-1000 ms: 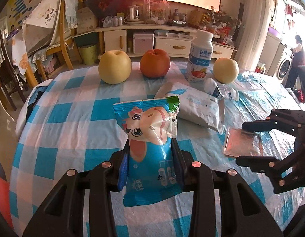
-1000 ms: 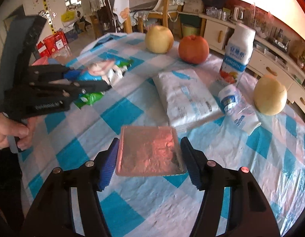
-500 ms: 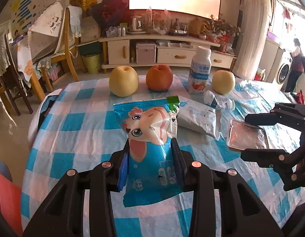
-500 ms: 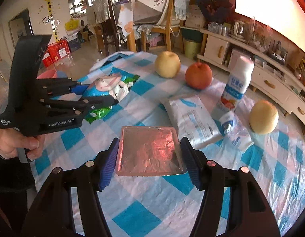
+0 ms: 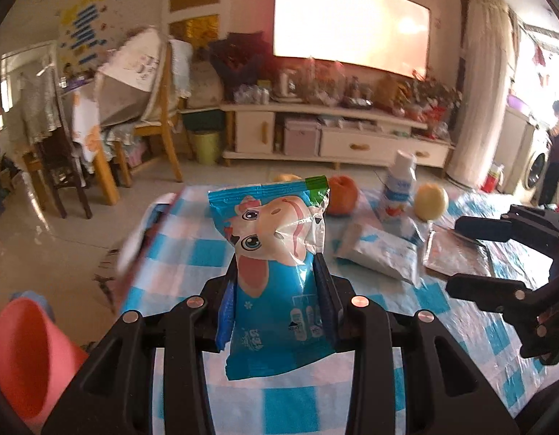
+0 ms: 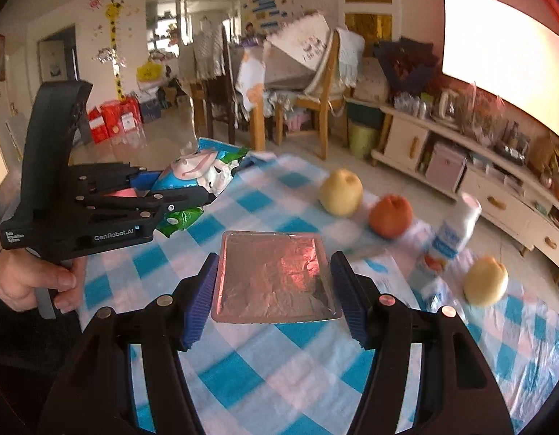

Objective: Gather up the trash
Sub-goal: 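Carry the blue packet and foil tray over the pink bucket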

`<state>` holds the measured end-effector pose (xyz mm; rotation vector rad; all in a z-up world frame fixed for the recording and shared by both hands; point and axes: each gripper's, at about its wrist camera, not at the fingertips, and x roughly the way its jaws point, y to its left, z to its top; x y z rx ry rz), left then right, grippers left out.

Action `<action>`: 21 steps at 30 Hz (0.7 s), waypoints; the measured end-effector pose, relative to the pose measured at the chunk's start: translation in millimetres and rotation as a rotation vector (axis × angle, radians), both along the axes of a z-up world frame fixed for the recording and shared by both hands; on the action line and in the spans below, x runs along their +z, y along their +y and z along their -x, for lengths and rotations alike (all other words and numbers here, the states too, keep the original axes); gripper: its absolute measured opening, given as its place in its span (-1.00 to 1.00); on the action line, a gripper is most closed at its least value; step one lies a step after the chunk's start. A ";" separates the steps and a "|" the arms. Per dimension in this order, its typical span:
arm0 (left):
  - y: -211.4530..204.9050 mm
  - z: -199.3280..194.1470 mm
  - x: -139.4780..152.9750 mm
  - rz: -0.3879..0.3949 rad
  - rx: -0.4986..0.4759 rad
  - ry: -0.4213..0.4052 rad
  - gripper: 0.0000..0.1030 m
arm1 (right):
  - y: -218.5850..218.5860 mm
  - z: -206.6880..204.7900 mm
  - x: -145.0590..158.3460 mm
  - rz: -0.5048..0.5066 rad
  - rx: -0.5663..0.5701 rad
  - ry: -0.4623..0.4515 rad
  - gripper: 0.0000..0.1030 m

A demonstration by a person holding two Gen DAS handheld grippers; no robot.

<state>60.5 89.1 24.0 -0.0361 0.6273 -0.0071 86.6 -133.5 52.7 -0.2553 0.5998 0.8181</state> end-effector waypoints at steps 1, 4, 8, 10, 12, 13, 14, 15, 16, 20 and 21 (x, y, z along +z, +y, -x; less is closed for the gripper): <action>5.4 3.3 1.9 0.003 0.008 -0.001 -0.24 | 4.4 2.3 3.1 -0.011 0.004 -0.006 0.23; 23.9 17.7 6.3 -0.006 0.036 0.004 -0.24 | 22.5 8.2 12.6 -0.025 0.027 -0.023 0.23; 53.5 35.6 14.4 -0.006 0.085 0.002 -0.24 | 45.6 15.1 27.0 -0.032 0.061 -0.039 0.23; 72.3 48.0 22.4 -0.001 0.119 -0.008 -0.24 | 58.1 21.0 36.3 -0.036 0.081 -0.053 0.23; 88.1 59.5 30.5 -0.004 0.148 -0.021 -0.24 | 70.1 26.4 44.0 -0.037 0.102 -0.068 0.23; 97.0 66.6 35.4 -0.008 0.164 -0.028 -0.24 | 77.9 29.6 48.2 -0.039 0.115 -0.074 0.23; 105.8 73.4 40.2 -0.011 0.180 -0.035 -0.23 | 87.4 33.1 52.7 -0.041 0.131 -0.080 0.23; 111.9 78.3 43.1 -0.013 0.193 -0.040 -0.24 | 93.8 35.3 55.3 -0.042 0.141 -0.084 0.23; 120.5 84.6 46.9 -0.015 0.209 -0.044 -0.24 | 103.8 38.5 59.1 -0.046 0.157 -0.090 0.23; 153.4 108.1 57.3 -0.028 0.269 -0.053 -0.23 | 138.1 47.6 68.3 -0.062 0.208 -0.095 0.23; 163.8 114.7 59.6 -0.032 0.287 -0.054 -0.24 | 151.7 49.6 70.4 -0.070 0.229 -0.092 0.23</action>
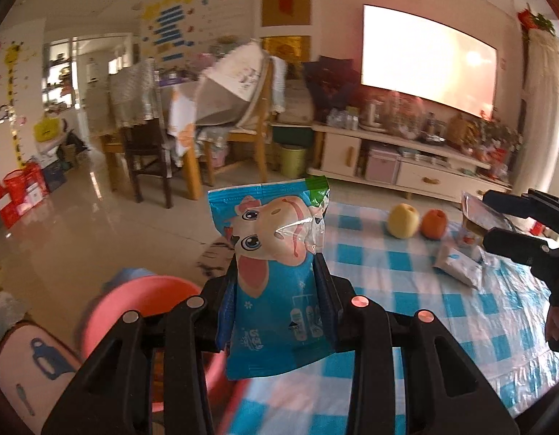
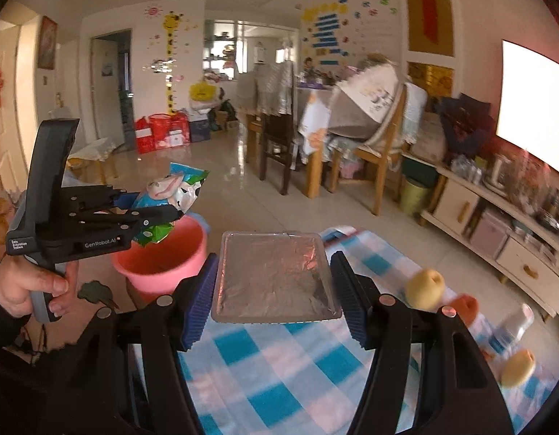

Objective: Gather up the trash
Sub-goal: 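Carry the blue packet and foil tray over the pink bucket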

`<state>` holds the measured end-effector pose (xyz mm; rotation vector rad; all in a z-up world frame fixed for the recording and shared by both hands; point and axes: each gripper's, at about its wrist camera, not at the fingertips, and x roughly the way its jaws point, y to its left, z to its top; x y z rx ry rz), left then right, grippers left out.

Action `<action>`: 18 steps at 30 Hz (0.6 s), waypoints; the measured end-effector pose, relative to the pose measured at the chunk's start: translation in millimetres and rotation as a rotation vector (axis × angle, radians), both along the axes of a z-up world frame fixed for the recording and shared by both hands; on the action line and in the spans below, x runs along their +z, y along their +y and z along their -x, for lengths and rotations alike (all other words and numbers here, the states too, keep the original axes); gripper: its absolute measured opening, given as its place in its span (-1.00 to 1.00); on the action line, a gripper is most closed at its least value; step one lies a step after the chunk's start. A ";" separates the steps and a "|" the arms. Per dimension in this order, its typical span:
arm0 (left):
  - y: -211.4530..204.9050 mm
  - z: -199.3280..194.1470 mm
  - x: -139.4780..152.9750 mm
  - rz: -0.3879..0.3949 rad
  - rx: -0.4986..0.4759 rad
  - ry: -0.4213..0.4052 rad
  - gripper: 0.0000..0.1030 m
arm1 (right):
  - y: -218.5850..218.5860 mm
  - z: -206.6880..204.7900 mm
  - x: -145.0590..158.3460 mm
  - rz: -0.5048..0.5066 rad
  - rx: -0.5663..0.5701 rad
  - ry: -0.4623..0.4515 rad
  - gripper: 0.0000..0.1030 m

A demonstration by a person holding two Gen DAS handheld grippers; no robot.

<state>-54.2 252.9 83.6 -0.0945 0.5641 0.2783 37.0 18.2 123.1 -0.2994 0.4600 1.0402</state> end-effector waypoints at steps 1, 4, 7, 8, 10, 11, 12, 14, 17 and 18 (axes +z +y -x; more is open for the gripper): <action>8.9 5.3 1.1 -0.003 0.016 0.001 -0.24 | 11.7 2.1 1.7 -0.006 0.017 0.002 0.23; 34.8 17.5 2.8 -0.006 0.059 0.006 -0.24 | 48.7 7.5 4.9 -0.015 0.070 0.012 0.23; 58.7 27.5 1.8 -0.003 0.095 0.012 -0.24 | 90.8 13.4 7.9 -0.026 0.125 0.028 0.23; 69.8 30.8 0.3 0.002 0.108 0.016 -0.24 | 108.9 15.2 7.8 -0.027 0.146 0.035 0.23; 84.6 34.3 -3.5 0.004 0.128 0.022 -0.24 | 132.3 17.0 6.2 -0.024 0.172 0.042 0.23; 93.8 36.7 -5.9 0.007 0.141 0.024 -0.24 | 148.1 17.7 4.6 -0.021 0.188 0.050 0.23; 100.2 37.8 -8.6 0.014 0.152 0.026 -0.24 | 157.5 18.8 2.7 -0.020 0.196 0.056 0.23; 118.1 41.4 -16.7 0.041 0.179 0.029 -0.24 | 180.3 16.4 -2.5 -0.035 0.221 0.101 0.23; 139.7 45.2 -32.6 0.071 0.207 0.042 -0.24 | 203.6 16.1 -12.7 -0.026 0.237 0.128 0.23; 143.6 44.7 -36.9 0.078 0.212 0.047 -0.24 | 210.7 15.0 -16.3 -0.024 0.244 0.139 0.23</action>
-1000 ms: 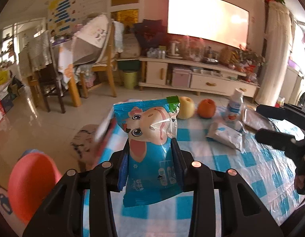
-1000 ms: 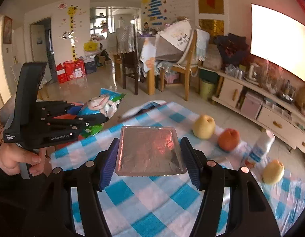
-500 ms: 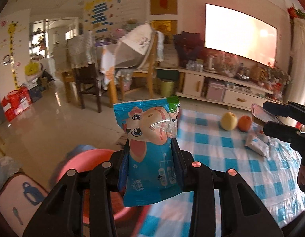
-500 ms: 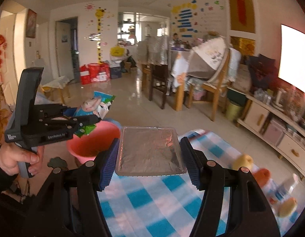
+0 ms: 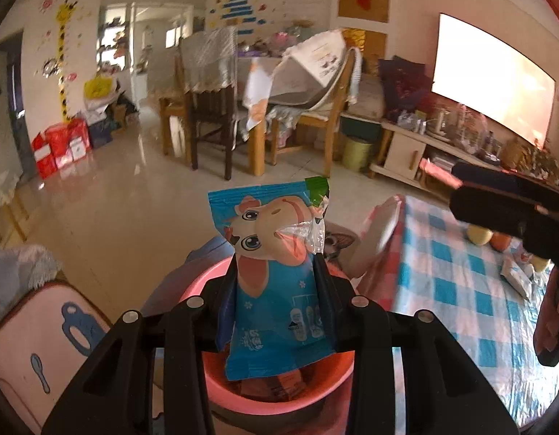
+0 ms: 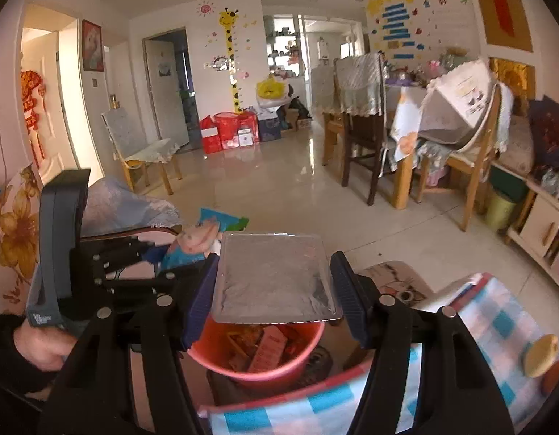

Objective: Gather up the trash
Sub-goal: 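Carry the blue packet and foil tray over the pink bucket, then open both tools to drop the packet and tray into the pink bucket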

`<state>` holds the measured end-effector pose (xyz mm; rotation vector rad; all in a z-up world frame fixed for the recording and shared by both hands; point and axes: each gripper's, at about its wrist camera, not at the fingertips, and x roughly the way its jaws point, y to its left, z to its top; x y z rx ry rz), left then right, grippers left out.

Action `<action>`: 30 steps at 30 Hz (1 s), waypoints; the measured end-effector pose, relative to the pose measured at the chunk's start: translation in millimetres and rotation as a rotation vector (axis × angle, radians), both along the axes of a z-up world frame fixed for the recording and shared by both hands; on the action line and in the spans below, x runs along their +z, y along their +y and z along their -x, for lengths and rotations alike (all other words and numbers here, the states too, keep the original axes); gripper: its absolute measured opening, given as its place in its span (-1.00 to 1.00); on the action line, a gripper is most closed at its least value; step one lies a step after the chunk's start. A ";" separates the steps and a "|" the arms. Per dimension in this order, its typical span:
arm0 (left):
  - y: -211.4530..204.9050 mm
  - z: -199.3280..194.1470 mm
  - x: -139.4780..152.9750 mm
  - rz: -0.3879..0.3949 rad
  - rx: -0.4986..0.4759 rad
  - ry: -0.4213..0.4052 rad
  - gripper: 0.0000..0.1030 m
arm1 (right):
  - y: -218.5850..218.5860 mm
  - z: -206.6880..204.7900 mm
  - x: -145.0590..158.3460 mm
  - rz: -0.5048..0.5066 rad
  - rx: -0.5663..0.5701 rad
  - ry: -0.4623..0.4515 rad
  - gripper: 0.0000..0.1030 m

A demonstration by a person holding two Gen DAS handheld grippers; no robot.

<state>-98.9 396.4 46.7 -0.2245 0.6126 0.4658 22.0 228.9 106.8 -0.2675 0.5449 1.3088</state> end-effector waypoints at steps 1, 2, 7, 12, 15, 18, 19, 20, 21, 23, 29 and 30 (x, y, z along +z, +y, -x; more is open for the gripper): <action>5.8 0.2 -5.5 0.008 0.005 0.005 -0.24 | 6.3 1.7 -3.6 0.000 0.007 0.012 0.23; 13.1 -1.1 -12.3 0.018 0.012 0.013 -0.24 | 12.6 3.9 -6.5 0.000 0.012 0.023 0.23; 31.4 -9.4 -36.5 0.049 0.020 0.046 -0.24 | 50.1 1.7 -29.4 0.018 0.033 0.092 0.23; 43.9 -14.3 -56.1 0.062 0.013 0.076 -0.23 | 72.7 -5.2 -49.8 0.032 0.029 0.149 0.23; 49.4 -15.3 -63.2 0.068 0.019 0.083 -0.23 | 77.3 -12.4 -57.6 0.031 0.019 0.178 0.23; 54.8 -17.3 -67.8 0.080 0.027 0.088 -0.23 | 78.0 -18.7 -63.1 0.029 0.014 0.202 0.23; 56.2 -17.7 -68.7 0.081 0.029 0.090 -0.23 | 78.3 -19.5 -64.1 0.029 0.012 0.206 0.23; 57.4 -17.9 -68.9 0.082 0.030 0.091 -0.22 | 78.7 -20.8 -65.4 0.028 0.008 0.215 0.24; 58.1 -18.4 -68.7 0.083 0.030 0.090 -0.20 | 77.0 -20.0 -66.2 0.027 0.005 0.224 0.24; 58.0 -21.7 -66.4 0.090 0.023 0.089 -0.03 | 76.5 -22.7 -68.1 0.029 -0.011 0.253 0.28; 53.3 -19.8 -46.7 0.042 0.040 0.056 0.39 | 70.4 -23.4 -63.4 0.027 -0.061 0.224 0.51; 52.5 -19.2 -44.6 0.039 0.042 0.053 0.39 | 69.2 -23.8 -62.4 0.025 -0.065 0.221 0.51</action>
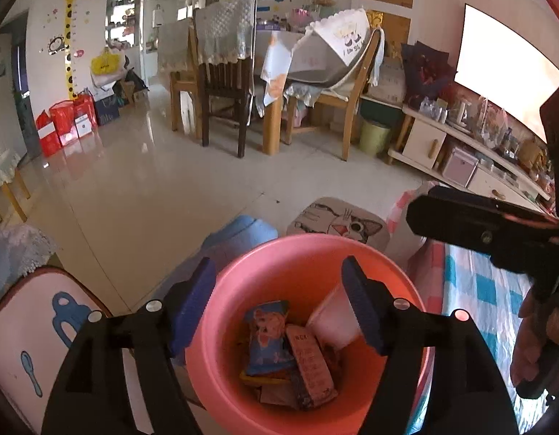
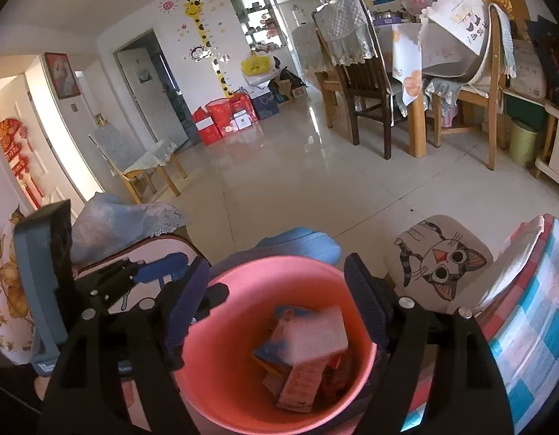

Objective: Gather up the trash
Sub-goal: 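Open both tools to drop the packet and tray into the pink bucket, then move both tools back over the table toward the white wipes pack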

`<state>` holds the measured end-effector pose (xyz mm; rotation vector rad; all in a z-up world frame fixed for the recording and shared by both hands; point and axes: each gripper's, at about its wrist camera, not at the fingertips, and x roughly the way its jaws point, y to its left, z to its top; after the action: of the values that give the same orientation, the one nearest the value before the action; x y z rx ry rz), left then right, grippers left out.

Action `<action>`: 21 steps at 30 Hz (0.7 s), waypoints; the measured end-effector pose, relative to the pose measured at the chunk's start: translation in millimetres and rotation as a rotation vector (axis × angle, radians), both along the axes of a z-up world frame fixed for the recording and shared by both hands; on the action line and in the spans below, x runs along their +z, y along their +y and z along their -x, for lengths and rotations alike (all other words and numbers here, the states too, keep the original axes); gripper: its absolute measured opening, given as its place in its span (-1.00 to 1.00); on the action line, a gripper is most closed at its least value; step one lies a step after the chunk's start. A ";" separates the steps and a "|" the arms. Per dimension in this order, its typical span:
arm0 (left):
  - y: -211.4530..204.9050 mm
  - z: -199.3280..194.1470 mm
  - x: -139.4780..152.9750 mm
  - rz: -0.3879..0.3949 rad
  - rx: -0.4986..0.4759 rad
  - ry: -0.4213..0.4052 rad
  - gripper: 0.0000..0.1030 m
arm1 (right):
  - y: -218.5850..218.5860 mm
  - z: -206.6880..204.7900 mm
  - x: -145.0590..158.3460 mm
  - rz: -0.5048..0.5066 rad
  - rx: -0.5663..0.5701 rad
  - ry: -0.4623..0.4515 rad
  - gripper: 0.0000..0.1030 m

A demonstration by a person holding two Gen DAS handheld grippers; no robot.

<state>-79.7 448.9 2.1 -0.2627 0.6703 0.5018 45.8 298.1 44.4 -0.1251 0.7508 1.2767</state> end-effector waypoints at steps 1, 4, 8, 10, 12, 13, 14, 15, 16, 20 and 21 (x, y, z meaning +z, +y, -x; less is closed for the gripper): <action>-1.1 0.9 2.0 -0.004 0.001 -0.002 0.39 | -3.1 -0.3 1.8 -0.006 -0.002 -0.002 0.51; -6.5 3.4 7.7 -0.011 -0.001 -0.006 0.39 | -17.1 0.4 7.4 -0.015 -0.017 -0.017 0.51; -17.8 3.8 13.9 -0.016 -0.015 -0.008 0.39 | -42.4 -0.7 13.6 -0.026 -0.050 -0.027 0.51; -27.7 3.4 19.3 -0.020 -0.028 -0.017 0.39 | -58.9 0.5 16.1 -0.028 -0.066 -0.033 0.51; -37.2 2.0 23.2 -0.024 -0.043 -0.020 0.39 | -77.3 2.8 20.7 -0.025 -0.088 -0.054 0.51; -43.0 1.6 25.1 -0.026 -0.051 -0.023 0.39 | -87.1 2.6 21.9 -0.024 -0.098 -0.060 0.51; -50.8 0.2 27.8 -0.029 -0.061 -0.025 0.39 | -98.7 2.4 22.8 -0.022 -0.110 -0.068 0.51; -55.6 -0.2 28.8 -0.030 -0.068 -0.025 0.39 | -108.2 2.2 22.9 -0.019 -0.120 -0.075 0.51; -63.3 -1.4 31.0 -0.032 -0.077 -0.028 0.39 | -118.5 2.3 23.7 -0.018 -0.133 -0.082 0.51; -94.6 -10.1 38.5 -0.036 -0.120 -0.036 0.42 | -166.1 -1.7 27.3 -0.013 -0.197 -0.104 0.51; -106.9 -14.0 40.6 -0.037 -0.139 -0.038 0.42 | -182.2 -3.2 28.8 -0.014 -0.218 -0.108 0.51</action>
<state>-65.7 342.0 42.7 -0.1892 0.6369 0.3751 49.0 115.9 73.2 -0.0969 0.6443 1.0598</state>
